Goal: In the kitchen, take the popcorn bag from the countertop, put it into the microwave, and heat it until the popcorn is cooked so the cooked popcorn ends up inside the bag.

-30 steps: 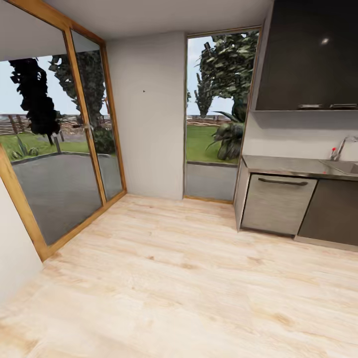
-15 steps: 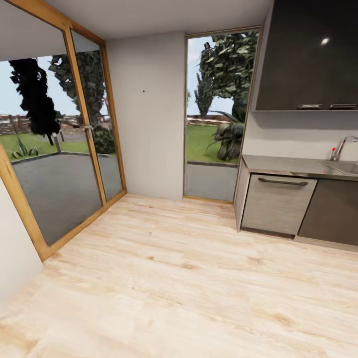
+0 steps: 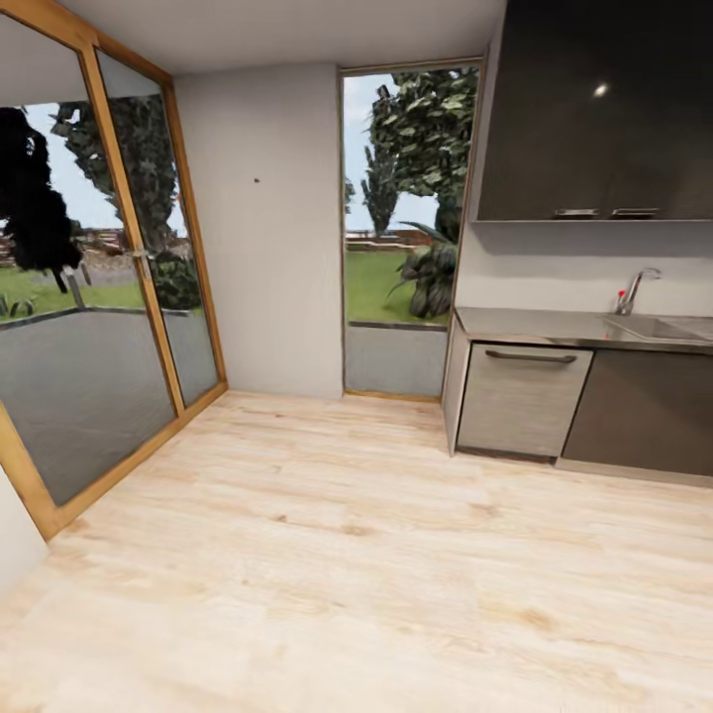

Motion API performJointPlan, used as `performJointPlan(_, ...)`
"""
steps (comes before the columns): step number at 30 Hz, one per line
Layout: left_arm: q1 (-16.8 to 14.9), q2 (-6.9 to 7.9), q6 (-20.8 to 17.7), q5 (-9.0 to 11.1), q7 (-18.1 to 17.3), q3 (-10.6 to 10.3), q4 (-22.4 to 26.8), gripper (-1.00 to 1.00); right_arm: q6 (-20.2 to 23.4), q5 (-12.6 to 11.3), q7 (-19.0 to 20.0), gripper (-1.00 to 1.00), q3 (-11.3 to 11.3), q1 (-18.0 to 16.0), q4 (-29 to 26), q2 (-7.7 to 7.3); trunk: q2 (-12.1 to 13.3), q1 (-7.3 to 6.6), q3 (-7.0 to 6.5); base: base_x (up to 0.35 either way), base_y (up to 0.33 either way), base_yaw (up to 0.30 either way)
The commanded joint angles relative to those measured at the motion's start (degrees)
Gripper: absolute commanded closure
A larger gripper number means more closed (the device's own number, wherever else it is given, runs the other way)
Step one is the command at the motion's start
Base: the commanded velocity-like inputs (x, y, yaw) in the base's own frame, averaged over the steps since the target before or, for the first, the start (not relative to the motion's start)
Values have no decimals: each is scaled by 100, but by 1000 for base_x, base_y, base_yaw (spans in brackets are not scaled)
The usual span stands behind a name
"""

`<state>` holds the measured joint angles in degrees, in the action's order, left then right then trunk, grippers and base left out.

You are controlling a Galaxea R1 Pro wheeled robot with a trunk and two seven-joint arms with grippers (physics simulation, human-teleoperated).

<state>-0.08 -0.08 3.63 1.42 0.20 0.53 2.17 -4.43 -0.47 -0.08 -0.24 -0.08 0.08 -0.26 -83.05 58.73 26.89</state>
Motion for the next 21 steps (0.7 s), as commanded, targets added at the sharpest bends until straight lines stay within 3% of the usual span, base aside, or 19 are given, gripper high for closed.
performJointPlan(1,-1,-1,49,15,4,4,-3,-100,-30,-5,-1,-100,-2,-1,1,0,-2,0,4,0,0,-245)
performJointPlan(21,-1,22,111,25,22,5,-6,-100,-101,-13,-1,-100,-2,-1,3,-35,-2,0,4,0,0,-252)
